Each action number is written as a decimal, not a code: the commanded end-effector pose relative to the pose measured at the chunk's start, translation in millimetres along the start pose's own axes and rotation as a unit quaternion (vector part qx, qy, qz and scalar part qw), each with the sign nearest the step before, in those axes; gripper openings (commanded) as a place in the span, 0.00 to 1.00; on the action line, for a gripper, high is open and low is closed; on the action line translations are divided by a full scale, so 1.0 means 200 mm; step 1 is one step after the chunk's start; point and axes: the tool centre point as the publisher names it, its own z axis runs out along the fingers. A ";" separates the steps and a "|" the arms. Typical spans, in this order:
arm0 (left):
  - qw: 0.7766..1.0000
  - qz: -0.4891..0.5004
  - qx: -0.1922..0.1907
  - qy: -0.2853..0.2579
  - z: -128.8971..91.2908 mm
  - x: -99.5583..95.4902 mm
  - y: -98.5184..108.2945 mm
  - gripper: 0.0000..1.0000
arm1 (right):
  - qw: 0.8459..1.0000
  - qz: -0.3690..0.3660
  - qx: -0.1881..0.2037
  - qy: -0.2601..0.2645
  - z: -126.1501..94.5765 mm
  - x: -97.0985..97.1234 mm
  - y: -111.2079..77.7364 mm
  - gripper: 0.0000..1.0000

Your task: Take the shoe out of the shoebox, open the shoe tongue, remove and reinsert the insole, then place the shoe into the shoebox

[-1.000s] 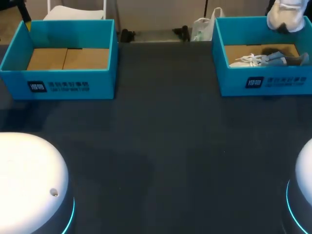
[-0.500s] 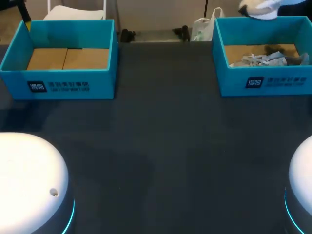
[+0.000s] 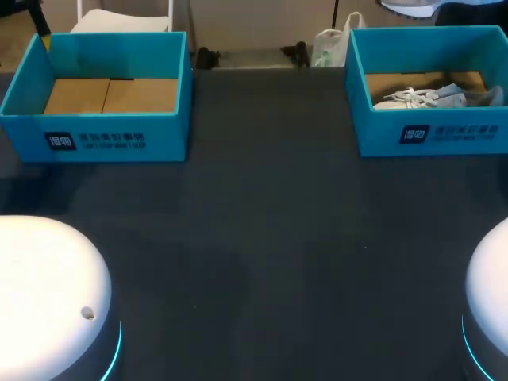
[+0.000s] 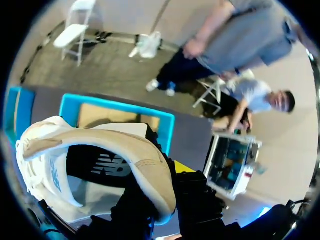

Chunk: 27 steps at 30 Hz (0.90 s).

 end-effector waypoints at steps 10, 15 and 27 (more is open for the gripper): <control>1.000 -0.001 0.002 -0.001 0.00 0.00 0.01 1.00 | 0.993 0.102 0.039 -0.042 0.12 -0.01 -0.03 0.00; 1.000 -0.001 0.002 -0.001 0.00 0.00 0.01 1.00 | 0.992 0.113 0.038 -0.038 0.19 0.01 -0.06 0.00; 1.000 -0.001 0.002 -0.001 0.00 0.00 0.01 1.00 | 0.992 0.113 0.038 -0.038 0.19 0.01 -0.06 0.00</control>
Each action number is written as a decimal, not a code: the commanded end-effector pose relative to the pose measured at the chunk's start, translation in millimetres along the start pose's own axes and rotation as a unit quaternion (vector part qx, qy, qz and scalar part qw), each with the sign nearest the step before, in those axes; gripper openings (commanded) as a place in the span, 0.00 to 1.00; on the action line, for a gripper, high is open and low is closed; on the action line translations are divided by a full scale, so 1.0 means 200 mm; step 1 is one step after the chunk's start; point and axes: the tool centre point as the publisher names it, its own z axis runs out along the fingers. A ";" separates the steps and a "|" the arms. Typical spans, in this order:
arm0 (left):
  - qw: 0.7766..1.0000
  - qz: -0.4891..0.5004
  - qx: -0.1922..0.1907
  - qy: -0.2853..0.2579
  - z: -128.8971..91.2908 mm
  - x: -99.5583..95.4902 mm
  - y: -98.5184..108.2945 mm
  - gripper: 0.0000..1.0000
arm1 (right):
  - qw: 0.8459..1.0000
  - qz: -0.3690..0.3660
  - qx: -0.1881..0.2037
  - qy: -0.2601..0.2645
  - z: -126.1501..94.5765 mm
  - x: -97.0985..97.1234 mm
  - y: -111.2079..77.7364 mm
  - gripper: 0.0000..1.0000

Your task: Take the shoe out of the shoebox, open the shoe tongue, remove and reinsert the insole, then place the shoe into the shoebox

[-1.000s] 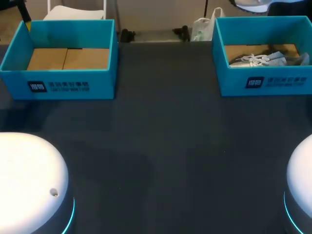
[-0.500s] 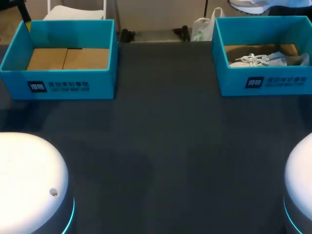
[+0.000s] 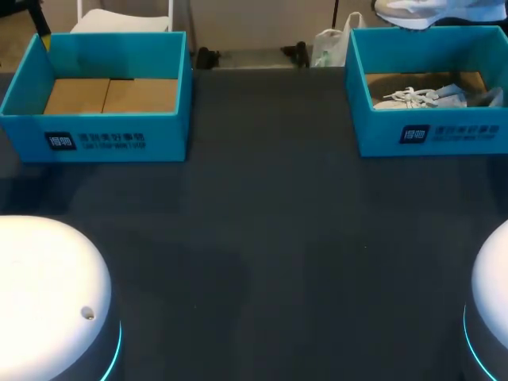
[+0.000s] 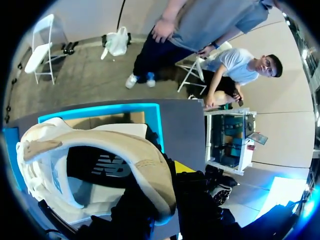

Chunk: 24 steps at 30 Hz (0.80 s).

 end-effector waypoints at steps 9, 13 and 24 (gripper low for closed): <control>1.000 -0.001 0.002 -0.001 0.00 0.00 0.01 1.00 | 1.000 -0.007 -0.009 -0.026 0.06 0.07 -0.10 0.00; 1.000 -0.001 0.002 -0.001 0.00 0.00 0.01 1.00 | 0.999 -0.008 -0.015 -0.030 0.10 0.10 -0.13 0.00; 1.000 -0.001 0.002 -0.001 0.00 0.00 0.01 1.00 | 0.999 0.007 -0.032 -0.026 0.19 0.11 -0.14 0.00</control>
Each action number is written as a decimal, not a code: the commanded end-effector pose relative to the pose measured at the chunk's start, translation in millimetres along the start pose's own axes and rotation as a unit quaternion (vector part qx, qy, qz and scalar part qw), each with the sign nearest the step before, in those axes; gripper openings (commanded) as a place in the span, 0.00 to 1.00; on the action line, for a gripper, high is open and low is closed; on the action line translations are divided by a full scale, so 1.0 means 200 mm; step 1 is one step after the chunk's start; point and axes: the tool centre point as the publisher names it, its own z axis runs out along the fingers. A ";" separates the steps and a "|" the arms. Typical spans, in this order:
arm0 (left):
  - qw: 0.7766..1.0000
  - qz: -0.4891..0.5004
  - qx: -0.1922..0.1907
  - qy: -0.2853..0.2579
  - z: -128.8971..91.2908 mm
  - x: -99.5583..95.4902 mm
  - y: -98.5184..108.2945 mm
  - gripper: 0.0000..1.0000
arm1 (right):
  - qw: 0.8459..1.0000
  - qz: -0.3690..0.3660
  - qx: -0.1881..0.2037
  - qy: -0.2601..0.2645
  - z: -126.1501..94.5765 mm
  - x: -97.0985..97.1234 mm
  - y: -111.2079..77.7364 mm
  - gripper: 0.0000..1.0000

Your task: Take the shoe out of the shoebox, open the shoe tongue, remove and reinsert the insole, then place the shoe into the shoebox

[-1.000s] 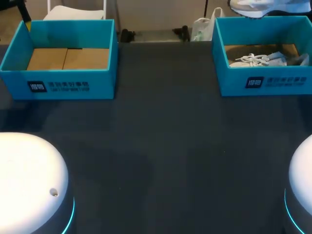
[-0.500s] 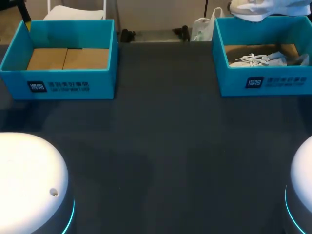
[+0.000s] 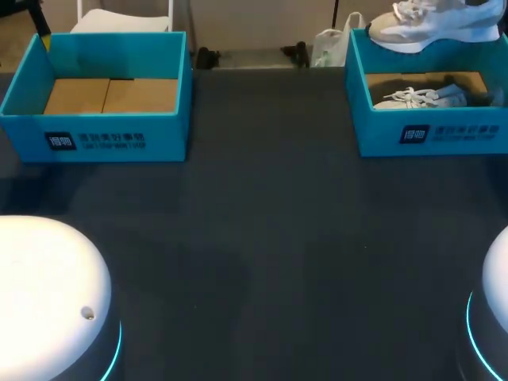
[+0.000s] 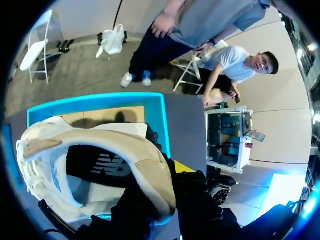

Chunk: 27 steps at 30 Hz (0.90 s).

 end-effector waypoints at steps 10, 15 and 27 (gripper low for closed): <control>1.000 -0.001 0.002 -0.001 0.00 0.00 0.01 1.00 | 1.000 0.004 -0.019 -0.009 0.05 0.04 -0.07 0.00; 1.000 -0.001 0.002 -0.001 0.00 0.00 0.01 1.00 | 1.000 0.008 -0.018 -0.008 0.10 0.07 -0.11 0.00; 1.000 -0.001 0.002 -0.001 0.00 0.00 0.01 1.00 | 1.000 0.013 -0.016 -0.012 0.15 0.09 -0.10 0.00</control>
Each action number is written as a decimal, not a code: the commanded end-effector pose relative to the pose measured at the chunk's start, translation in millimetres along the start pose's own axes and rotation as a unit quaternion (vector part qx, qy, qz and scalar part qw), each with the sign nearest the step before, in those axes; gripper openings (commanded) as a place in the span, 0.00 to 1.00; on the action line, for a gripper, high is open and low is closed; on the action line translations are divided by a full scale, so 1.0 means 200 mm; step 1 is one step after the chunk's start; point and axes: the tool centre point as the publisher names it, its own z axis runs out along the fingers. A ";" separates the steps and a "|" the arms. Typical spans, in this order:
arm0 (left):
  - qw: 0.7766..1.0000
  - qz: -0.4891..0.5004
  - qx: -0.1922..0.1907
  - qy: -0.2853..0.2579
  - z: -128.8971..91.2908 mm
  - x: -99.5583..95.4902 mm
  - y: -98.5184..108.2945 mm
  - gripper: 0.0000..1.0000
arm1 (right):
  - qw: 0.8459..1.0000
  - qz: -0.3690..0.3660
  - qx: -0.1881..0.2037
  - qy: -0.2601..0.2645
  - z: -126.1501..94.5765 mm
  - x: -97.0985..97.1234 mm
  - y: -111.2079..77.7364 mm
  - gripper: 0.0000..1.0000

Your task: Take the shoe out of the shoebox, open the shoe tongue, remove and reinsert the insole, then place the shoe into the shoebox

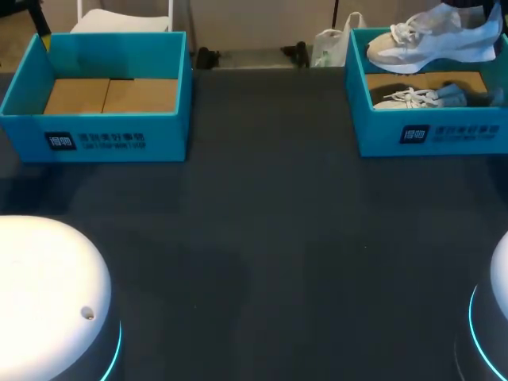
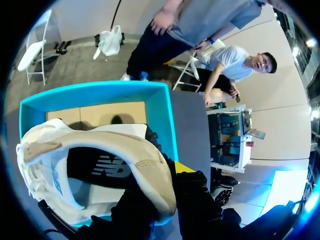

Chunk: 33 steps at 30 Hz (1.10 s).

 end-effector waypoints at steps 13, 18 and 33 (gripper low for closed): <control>1.000 -0.001 0.002 -0.001 0.00 0.00 0.01 1.00 | 1.000 0.001 0.003 -0.006 0.10 -0.06 0.06 0.00; 1.000 -0.001 0.002 -0.001 0.00 0.00 0.01 1.00 | 1.000 -0.002 0.002 -0.006 0.12 -0.05 0.06 0.00; 1.000 -0.001 0.002 -0.001 0.00 0.00 0.01 1.00 | 1.000 0.005 0.004 -0.003 0.22 -0.03 0.04 0.00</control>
